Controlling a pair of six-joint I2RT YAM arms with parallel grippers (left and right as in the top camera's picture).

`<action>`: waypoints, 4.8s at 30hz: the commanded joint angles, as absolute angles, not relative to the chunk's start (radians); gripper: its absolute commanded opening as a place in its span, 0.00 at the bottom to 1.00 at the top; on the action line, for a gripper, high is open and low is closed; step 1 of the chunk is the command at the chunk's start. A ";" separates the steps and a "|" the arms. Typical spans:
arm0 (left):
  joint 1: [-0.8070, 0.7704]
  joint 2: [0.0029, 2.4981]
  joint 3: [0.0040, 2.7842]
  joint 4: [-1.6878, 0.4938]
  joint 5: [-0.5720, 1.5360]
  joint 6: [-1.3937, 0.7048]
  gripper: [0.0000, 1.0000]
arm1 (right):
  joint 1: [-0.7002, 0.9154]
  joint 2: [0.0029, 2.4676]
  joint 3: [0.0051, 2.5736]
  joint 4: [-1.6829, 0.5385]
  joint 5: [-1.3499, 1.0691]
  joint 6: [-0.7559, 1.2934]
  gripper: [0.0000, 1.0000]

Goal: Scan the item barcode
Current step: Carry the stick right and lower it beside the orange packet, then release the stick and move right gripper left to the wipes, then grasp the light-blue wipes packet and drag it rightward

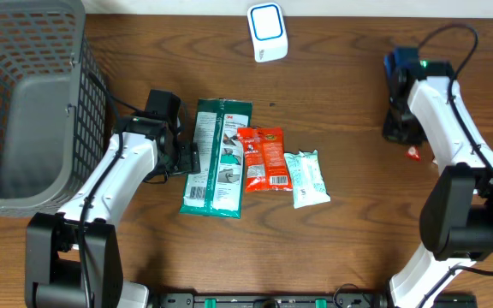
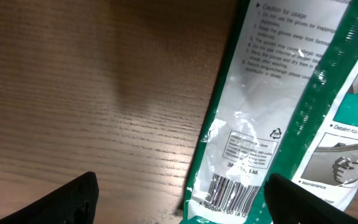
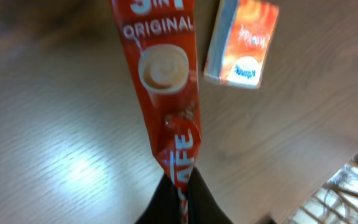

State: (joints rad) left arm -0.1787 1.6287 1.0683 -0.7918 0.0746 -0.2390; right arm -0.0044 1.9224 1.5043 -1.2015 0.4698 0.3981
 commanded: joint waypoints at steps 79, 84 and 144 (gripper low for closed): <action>-0.178 1.628 1.073 -0.795 0.067 -0.242 0.86 | -0.001 1.891 1.149 -0.767 -0.539 0.043 0.45; -0.178 1.628 1.073 -0.795 0.067 -0.242 0.86 | 0.064 1.891 1.149 -0.732 -0.538 0.043 0.47; -0.178 1.628 1.073 -0.795 0.067 -0.242 0.87 | -0.132 1.760 1.087 -1.042 -0.160 0.332 0.43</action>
State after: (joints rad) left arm -0.1787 1.6287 1.0683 -0.7921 0.0753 -0.2394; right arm -0.1577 1.7744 1.1221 -1.0393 -0.1570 0.3473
